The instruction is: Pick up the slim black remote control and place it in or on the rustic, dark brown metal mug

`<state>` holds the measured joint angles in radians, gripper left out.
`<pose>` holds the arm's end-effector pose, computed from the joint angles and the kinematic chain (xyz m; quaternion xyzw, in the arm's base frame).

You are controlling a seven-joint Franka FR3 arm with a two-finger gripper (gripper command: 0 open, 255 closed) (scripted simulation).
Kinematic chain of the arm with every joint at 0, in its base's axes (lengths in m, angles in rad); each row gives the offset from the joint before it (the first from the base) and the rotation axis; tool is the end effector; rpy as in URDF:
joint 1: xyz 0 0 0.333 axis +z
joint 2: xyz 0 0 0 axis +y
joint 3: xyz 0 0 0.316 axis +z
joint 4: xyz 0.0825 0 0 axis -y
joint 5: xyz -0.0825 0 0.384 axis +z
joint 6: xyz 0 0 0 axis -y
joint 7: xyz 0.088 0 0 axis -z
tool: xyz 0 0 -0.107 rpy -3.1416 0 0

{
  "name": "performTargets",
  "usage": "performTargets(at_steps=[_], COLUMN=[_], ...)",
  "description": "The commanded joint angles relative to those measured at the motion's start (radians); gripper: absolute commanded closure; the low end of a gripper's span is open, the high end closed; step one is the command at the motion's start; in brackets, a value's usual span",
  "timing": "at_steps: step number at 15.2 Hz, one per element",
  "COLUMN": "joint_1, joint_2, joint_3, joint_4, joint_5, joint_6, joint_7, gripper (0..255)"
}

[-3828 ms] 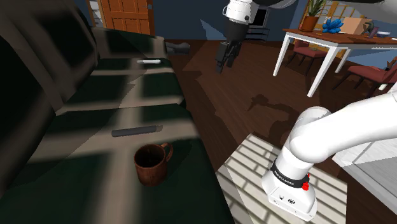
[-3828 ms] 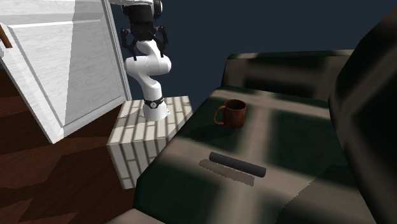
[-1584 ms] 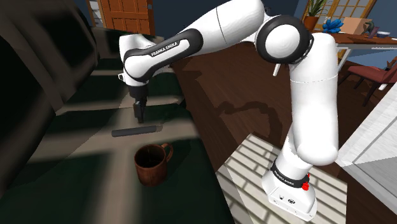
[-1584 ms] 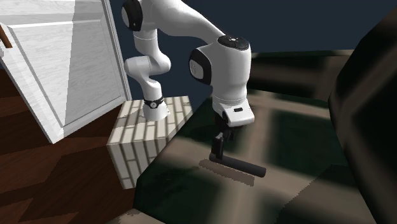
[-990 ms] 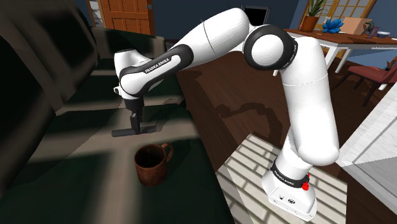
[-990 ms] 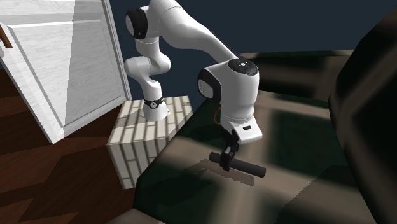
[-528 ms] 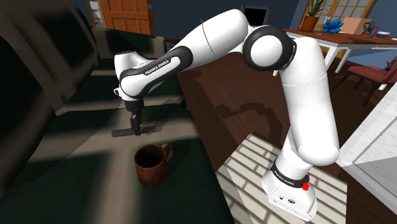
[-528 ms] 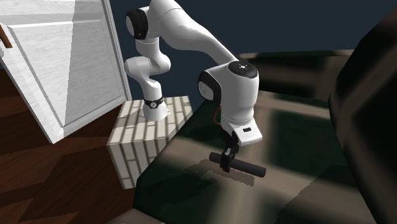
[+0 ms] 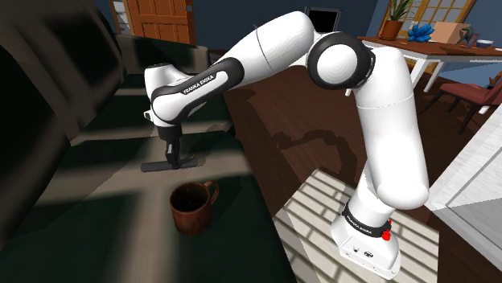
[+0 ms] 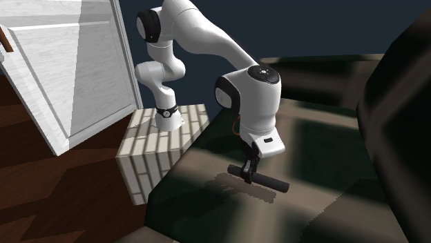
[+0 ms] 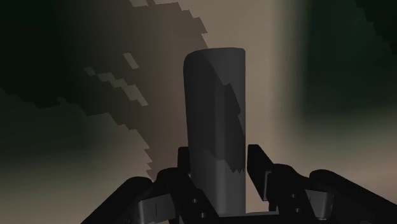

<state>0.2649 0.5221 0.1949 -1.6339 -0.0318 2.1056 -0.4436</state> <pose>0.6145 0.2852 0.3166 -0.9004 -0.4332 0.0205 0.0349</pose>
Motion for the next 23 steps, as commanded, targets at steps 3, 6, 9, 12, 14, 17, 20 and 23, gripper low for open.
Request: performTargets(at_steps=[3,6,9,12,14,17,20,23], joint_1=[0.000,-0.001,-0.002,-0.003,-0.003,-0.004,-0.004,-0.004], joint_2=[0.002,-0.017,-0.034,-0.049,-0.058,-0.071,-0.082,-0.091], joint_3=[0.000,0.002,0.004,0.006,0.007,0.008,0.009,0.010], joint_4=[-0.002,0.011,0.027,0.045,0.058,0.080,0.104,0.132], joint_5=[0.000,0.004,0.007,0.009,0.011,0.013,0.015,0.017], joint_6=[0.001,-0.030,-0.063,-0.096,-0.119,-0.153,-0.188,-0.224], joint_7=[0.000,0.000,0.000,0.000,0.000,0.000,0.001,0.001], gripper=[255,255,255,255,255,255,255,255])
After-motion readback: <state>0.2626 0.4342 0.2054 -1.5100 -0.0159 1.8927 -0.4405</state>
